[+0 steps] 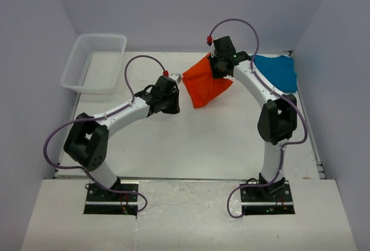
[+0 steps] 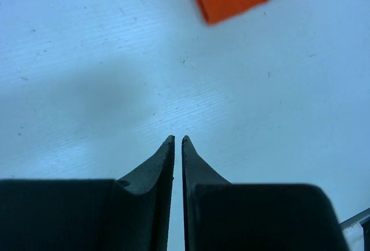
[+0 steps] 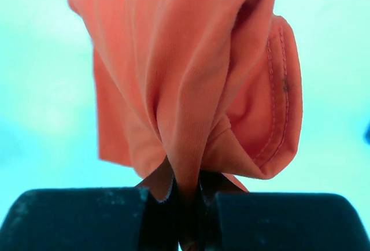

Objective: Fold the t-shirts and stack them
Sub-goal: Put the neatly folded tshirt into the corner of the board with the right arm

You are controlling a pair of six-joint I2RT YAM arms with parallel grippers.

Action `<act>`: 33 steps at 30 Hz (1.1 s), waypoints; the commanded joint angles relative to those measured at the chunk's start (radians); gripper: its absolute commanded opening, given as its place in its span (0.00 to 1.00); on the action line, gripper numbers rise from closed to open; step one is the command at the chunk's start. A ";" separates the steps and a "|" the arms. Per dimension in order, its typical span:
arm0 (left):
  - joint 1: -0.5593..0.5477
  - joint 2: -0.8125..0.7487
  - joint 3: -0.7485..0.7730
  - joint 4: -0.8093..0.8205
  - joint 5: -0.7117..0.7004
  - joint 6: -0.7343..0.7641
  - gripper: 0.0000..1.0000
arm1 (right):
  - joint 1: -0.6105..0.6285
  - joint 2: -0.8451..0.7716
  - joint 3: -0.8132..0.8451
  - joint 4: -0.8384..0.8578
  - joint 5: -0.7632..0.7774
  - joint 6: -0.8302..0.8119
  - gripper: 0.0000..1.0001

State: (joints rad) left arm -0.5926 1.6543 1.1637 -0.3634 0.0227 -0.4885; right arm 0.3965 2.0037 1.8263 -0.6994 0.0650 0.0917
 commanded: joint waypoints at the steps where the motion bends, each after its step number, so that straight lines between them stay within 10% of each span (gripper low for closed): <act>1: -0.019 -0.045 -0.021 0.044 0.013 -0.015 0.10 | -0.030 0.026 0.137 -0.032 0.097 -0.075 0.00; 33: -0.021 -0.134 -0.087 0.064 -0.013 0.013 0.11 | -0.258 0.112 0.326 -0.075 0.309 -0.165 0.00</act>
State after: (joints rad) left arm -0.6167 1.5208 1.0748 -0.3416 0.0181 -0.5007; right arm 0.1486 2.1857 2.1277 -0.7967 0.3267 -0.0639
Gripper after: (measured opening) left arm 0.104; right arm 0.049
